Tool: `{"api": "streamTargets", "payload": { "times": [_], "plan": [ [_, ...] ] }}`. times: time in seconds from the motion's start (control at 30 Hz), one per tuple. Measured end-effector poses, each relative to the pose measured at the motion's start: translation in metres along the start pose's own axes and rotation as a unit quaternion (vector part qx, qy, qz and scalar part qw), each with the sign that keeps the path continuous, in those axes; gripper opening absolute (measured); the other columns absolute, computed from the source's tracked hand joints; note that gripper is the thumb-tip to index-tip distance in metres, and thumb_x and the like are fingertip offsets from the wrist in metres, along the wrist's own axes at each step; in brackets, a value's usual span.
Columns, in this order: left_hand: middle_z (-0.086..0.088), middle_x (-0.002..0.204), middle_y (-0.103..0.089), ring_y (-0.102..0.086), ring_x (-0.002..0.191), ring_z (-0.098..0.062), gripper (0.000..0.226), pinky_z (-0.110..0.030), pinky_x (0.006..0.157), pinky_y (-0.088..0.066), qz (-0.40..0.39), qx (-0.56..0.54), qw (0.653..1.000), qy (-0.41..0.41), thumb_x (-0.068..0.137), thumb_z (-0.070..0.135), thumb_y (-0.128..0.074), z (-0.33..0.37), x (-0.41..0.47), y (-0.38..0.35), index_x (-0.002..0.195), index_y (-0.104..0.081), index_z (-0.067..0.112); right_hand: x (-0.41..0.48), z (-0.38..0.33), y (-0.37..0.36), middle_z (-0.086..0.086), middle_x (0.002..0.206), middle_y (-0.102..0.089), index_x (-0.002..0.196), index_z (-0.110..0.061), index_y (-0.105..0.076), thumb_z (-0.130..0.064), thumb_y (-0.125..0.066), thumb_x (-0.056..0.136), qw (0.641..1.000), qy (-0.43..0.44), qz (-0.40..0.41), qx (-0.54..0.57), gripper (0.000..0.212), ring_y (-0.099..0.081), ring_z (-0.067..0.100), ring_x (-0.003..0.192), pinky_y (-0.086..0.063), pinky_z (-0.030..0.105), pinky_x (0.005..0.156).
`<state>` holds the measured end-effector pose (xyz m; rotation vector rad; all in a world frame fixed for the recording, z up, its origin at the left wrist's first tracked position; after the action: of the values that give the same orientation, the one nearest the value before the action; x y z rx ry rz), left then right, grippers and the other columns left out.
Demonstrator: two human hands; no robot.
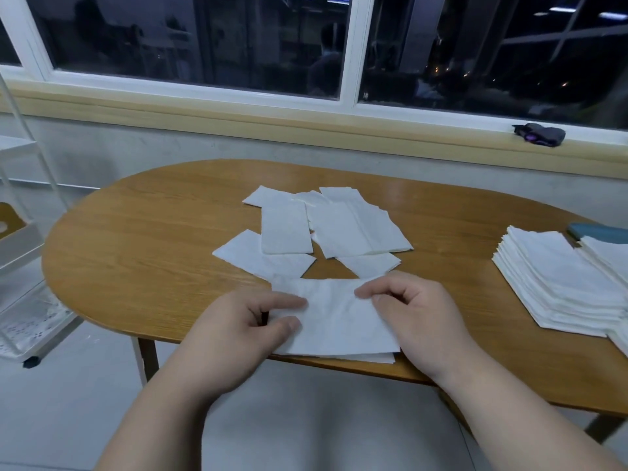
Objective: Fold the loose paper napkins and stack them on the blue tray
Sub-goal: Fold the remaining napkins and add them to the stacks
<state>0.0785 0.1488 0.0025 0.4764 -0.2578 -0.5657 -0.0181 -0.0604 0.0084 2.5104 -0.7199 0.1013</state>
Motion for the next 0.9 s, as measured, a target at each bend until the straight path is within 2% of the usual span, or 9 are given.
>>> {"api": "streamTargets", "payload": {
  "times": [0.13, 0.3, 0.37, 0.47, 0.53, 0.63, 0.7, 0.77, 0.9],
  "plan": [
    [0.009, 0.086, -0.066, -0.059, 0.077, 0.001, 0.021, -0.008, 0.064, -0.042, -0.003, 0.046, 0.999, 0.009, 0.085, 0.029, -0.072, 0.000, 0.002, -0.002, 0.097, -0.073, 0.047, -0.001, 0.008, -0.002, -0.024, 0.083, -0.067, 0.084, -0.027, -0.079, -0.004, -0.060, 0.090, 0.996, 0.038, 0.014, -0.077, 0.030, -0.059, -0.002, 0.085, -0.040, 0.008, 0.068],
    [0.010, 0.085, -0.063, -0.054, 0.085, 0.008, 0.025, -0.005, 0.068, -0.040, -0.001, 0.095, 0.995, -0.001, 0.087, 0.024, -0.069, -0.001, 0.004, -0.003, 0.104, -0.072, 0.043, 0.000, 0.013, -0.004, -0.031, 0.083, -0.060, 0.088, -0.032, -0.077, -0.012, -0.060, 0.091, 0.991, 0.040, -0.004, -0.131, 0.026, -0.056, -0.005, 0.086, -0.037, 0.006, 0.067],
    [0.016, 0.083, -0.062, -0.054, 0.084, 0.009, 0.026, -0.004, 0.067, -0.040, 0.009, 0.093, 0.996, 0.003, 0.087, 0.023, -0.068, -0.001, 0.004, -0.004, 0.106, -0.072, 0.040, 0.000, 0.014, -0.005, -0.027, 0.081, -0.061, 0.090, -0.032, -0.078, -0.014, -0.061, 0.091, 0.988, 0.045, -0.007, -0.150, 0.025, -0.055, -0.006, 0.086, -0.036, 0.006, 0.067],
    [0.035, 0.081, -0.056, -0.053, 0.081, 0.013, 0.023, -0.004, 0.063, -0.039, 0.014, 0.096, 0.995, 0.010, 0.088, 0.023, -0.067, -0.002, 0.005, -0.004, 0.104, -0.072, 0.038, -0.001, 0.013, -0.007, -0.018, 0.078, -0.060, 0.093, -0.030, -0.078, -0.015, -0.060, 0.091, 0.982, 0.050, -0.010, -0.183, 0.023, -0.054, -0.005, 0.084, -0.034, 0.007, 0.068],
    [0.035, 0.081, -0.055, -0.053, 0.080, 0.010, 0.022, -0.005, 0.061, -0.038, 0.012, 0.112, 0.994, 0.011, 0.088, 0.023, -0.066, -0.004, 0.006, -0.004, 0.100, -0.072, 0.040, -0.001, 0.013, -0.008, -0.016, 0.079, -0.059, 0.096, -0.029, -0.077, -0.015, -0.059, 0.092, 0.978, 0.051, -0.017, -0.202, 0.023, -0.054, -0.003, 0.086, -0.035, 0.009, 0.071],
    [0.024, 0.088, -0.057, -0.053, 0.091, 0.000, 0.017, -0.018, 0.078, -0.040, 0.015, 0.144, 0.989, 0.011, 0.088, 0.030, -0.066, -0.006, 0.007, -0.004, 0.094, -0.069, 0.045, -0.001, 0.013, -0.010, -0.016, 0.082, -0.058, 0.101, -0.029, -0.076, -0.018, -0.056, 0.093, 0.969, 0.053, -0.027, -0.238, 0.024, -0.052, 0.001, 0.093, -0.042, 0.016, 0.080],
    [0.015, 0.088, -0.056, -0.045, 0.099, 0.003, 0.011, -0.027, 0.090, -0.036, 0.027, 0.178, 0.984, 0.009, 0.087, 0.037, -0.066, -0.006, 0.007, -0.003, 0.094, -0.069, 0.046, -0.001, 0.013, -0.011, -0.016, 0.084, -0.056, 0.103, -0.029, -0.075, -0.019, -0.055, 0.093, 0.964, 0.056, -0.026, -0.260, 0.025, -0.050, 0.002, 0.095, -0.042, 0.019, 0.082],
    [0.016, 0.091, -0.051, -0.036, 0.103, 0.008, 0.009, -0.026, 0.090, -0.032, 0.041, 0.200, 0.979, -0.009, 0.085, 0.039, -0.069, -0.007, 0.006, -0.002, 0.092, -0.068, 0.045, -0.001, 0.012, -0.011, -0.018, 0.087, -0.051, 0.105, -0.029, -0.073, -0.020, -0.054, 0.093, 0.962, 0.054, -0.023, -0.268, 0.025, -0.047, 0.002, 0.095, -0.039, 0.015, 0.078],
    [0.029, 0.103, -0.049, -0.034, 0.112, 0.008, 0.011, -0.018, 0.088, -0.034, 0.023, 0.161, 0.986, -0.045, 0.081, 0.036, -0.073, -0.008, 0.003, 0.000, 0.087, -0.071, 0.044, -0.003, 0.011, -0.009, -0.021, 0.092, -0.046, 0.104, -0.031, -0.072, -0.023, -0.059, 0.090, 0.964, 0.074, -0.016, -0.255, 0.021, -0.043, -0.001, 0.097, -0.034, 0.011, 0.078]
  ]
}}
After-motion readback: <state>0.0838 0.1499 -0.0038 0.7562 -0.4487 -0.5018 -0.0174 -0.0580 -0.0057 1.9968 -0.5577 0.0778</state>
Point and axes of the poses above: each hand's wrist, its own x-axis towards the middle knuckle, its own y-axis out of the back of the hand, z = x × y, the point moved 1 cm from there along x, towards the middle knuckle
